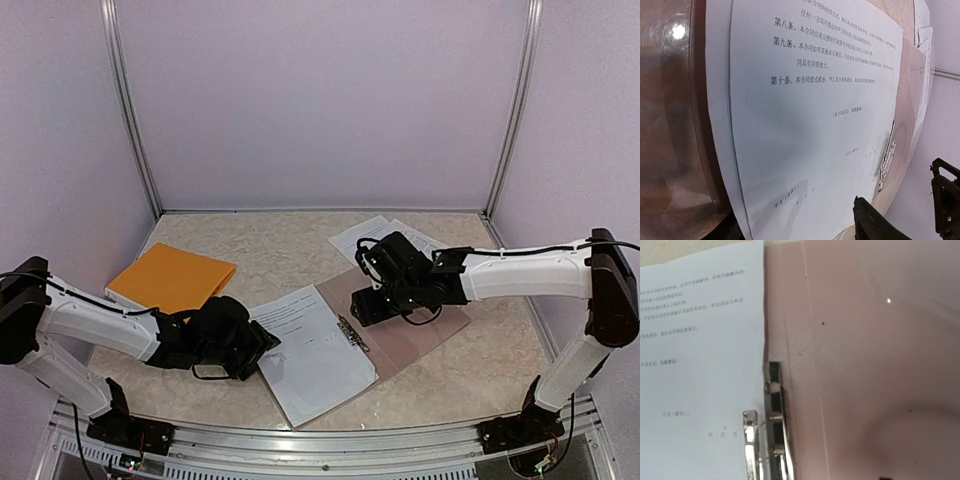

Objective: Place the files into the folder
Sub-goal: Place the file on the spring clip of the folder, then close the spring clip on the folder.

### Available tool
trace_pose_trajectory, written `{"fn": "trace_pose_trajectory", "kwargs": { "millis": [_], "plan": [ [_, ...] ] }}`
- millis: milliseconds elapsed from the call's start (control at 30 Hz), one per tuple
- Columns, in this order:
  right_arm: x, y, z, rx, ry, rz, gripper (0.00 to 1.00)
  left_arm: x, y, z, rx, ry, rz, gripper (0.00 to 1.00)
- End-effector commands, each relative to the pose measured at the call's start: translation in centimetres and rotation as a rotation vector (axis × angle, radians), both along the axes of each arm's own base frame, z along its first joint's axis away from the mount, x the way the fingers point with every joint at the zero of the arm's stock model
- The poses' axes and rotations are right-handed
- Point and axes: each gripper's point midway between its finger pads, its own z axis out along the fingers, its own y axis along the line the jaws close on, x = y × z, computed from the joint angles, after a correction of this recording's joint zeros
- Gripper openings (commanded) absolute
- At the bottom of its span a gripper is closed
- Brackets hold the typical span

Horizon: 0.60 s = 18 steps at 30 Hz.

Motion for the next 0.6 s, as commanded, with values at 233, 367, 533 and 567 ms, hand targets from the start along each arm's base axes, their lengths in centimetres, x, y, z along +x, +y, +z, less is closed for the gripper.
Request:
{"fn": "trace_pose_trajectory", "kwargs": {
  "millis": [233,367,533,567],
  "plan": [
    [-1.2,0.3,0.4,0.019,-0.008,0.014,0.65,-2.4,0.7,1.1,0.036,0.056,-0.021,0.70],
    [-1.6,0.3,0.2,0.014,-0.004,0.023,0.65,-2.8,1.7,1.4,0.056,0.056,0.000,0.73],
    [-2.2,0.2,-0.5,-0.003,0.007,0.038,0.65,-2.8,1.9,2.7,0.047,0.007,-0.008,0.74],
    [-2.2,0.2,-0.7,-0.008,0.009,0.040,0.64,-2.5,1.5,3.5,0.050,-0.029,-0.035,0.74]
  ]
}}
